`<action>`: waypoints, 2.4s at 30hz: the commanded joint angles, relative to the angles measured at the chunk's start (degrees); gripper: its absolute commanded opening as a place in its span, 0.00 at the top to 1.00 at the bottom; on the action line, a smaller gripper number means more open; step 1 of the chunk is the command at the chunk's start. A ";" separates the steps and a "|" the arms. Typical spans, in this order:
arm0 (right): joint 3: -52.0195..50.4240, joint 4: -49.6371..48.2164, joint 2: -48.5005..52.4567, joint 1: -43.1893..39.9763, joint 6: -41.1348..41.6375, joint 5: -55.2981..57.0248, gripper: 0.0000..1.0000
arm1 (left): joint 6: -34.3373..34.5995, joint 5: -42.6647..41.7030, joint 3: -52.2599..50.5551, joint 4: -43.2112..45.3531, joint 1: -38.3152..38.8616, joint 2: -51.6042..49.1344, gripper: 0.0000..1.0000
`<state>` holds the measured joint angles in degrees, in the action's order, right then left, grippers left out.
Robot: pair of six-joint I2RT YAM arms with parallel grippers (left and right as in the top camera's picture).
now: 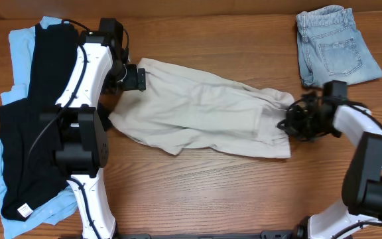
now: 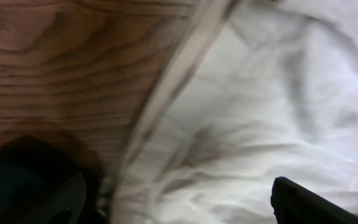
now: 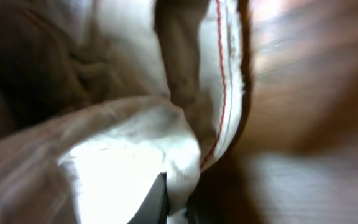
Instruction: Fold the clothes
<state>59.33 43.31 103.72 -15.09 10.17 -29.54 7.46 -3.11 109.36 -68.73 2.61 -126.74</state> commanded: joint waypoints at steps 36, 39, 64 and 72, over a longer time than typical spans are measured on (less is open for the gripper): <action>31.43 20.79 -10.05 -1.29 -9.99 4.68 0.96 | -24.74 -40.46 -16.15 18.32 0.96 0.46 0.96; 31.34 21.57 -10.01 1.84 -9.07 8.02 0.96 | -23.71 -40.79 -16.31 19.47 2.19 0.46 0.96; 31.28 16.17 -10.01 20.65 2.12 14.32 0.96 | -17.59 -28.00 -20.02 27.80 9.42 0.42 0.96; 31.26 14.56 -9.94 23.08 4.96 14.69 0.96 | -14.71 -27.91 -24.68 32.85 9.38 0.42 0.96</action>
<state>89.12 58.83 94.72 6.92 12.84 -14.57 -9.26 -32.36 86.87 -36.73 12.25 -126.63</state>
